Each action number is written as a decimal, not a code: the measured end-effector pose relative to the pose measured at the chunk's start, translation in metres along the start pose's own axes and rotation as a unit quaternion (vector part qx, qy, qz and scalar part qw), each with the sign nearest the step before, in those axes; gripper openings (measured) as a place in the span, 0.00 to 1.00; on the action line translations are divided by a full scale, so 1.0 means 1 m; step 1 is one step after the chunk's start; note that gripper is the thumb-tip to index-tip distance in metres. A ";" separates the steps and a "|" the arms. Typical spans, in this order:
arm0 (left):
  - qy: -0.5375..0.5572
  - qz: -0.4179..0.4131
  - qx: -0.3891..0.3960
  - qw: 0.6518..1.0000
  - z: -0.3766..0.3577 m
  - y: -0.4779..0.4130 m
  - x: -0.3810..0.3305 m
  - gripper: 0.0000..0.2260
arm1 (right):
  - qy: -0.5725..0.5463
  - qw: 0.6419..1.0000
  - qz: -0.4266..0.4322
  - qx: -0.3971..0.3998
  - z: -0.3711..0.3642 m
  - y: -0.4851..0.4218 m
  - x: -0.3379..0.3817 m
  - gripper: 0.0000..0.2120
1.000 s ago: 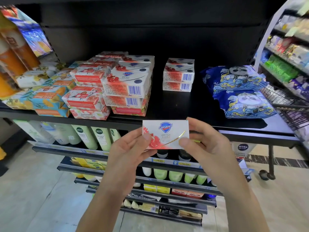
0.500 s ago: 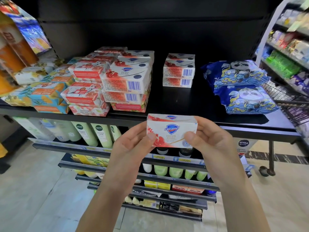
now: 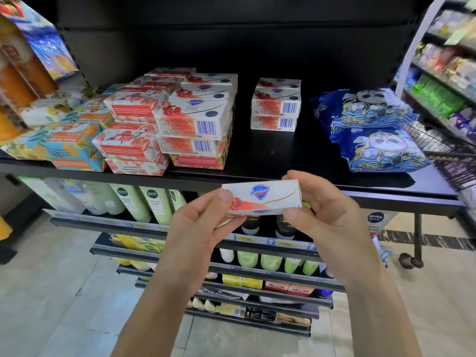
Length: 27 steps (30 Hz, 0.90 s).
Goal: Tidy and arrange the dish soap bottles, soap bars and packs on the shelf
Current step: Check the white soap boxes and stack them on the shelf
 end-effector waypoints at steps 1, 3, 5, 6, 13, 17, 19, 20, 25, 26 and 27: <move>-0.001 -0.001 -0.002 1.000 0.000 0.000 0.000 0.18 | 0.009 1.000 -0.013 0.005 0.000 0.000 0.001 0.25; -0.003 -0.003 -0.006 1.000 0.000 0.001 0.000 0.18 | 0.030 0.999 -0.035 -0.009 0.000 0.001 0.004 0.24; -0.005 -0.006 -0.010 1.000 0.001 0.001 0.001 0.21 | 0.049 0.997 -0.039 -0.033 0.001 0.001 0.006 0.25; -0.006 -0.008 -0.011 1.000 0.000 0.001 0.001 0.24 | 0.056 0.997 -0.040 -0.043 0.001 0.001 0.007 0.26; 0.000 -0.019 -0.019 1.000 -0.001 0.002 -0.001 0.26 | 0.081 0.992 -0.070 -0.070 0.004 0.004 0.008 0.29; -0.014 -0.042 -0.022 0.999 -0.001 0.002 -0.004 0.25 | 0.076 0.991 -0.081 -0.071 0.004 0.003 0.008 0.31; -0.020 -0.047 -0.017 0.999 -0.001 0.002 -0.005 0.23 | 0.070 0.992 -0.079 -0.062 0.004 0.004 0.008 0.29; -0.022 -0.049 -0.015 0.998 0.000 0.001 -0.005 0.23 | 0.065 0.993 -0.079 -0.063 0.004 0.004 0.009 0.28; -0.026 -0.056 -0.006 0.998 0.000 0.001 -0.005 0.27 | 0.037 0.995 -0.079 -0.047 0.005 0.003 0.007 0.27; -0.027 -0.058 -0.004 0.998 0.000 0.001 -0.006 0.27 | 0.023 0.996 -0.080 -0.040 0.004 0.003 0.007 0.26; -0.029 -0.060 -0.001 0.998 -0.001 0.001 -0.006 0.27 | 0.007 0.996 -0.078 -0.034 0.004 0.003 0.006 0.25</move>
Point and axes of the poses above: each hand's wrist, its own y-axis away from the middle knuckle, its own z-axis out of the back of the hand, x = y × z, the point moved 4 cm from there along -y, towards the middle knuckle, and after that the axes turned 14 degrees about -x, right-handed, at the moved point
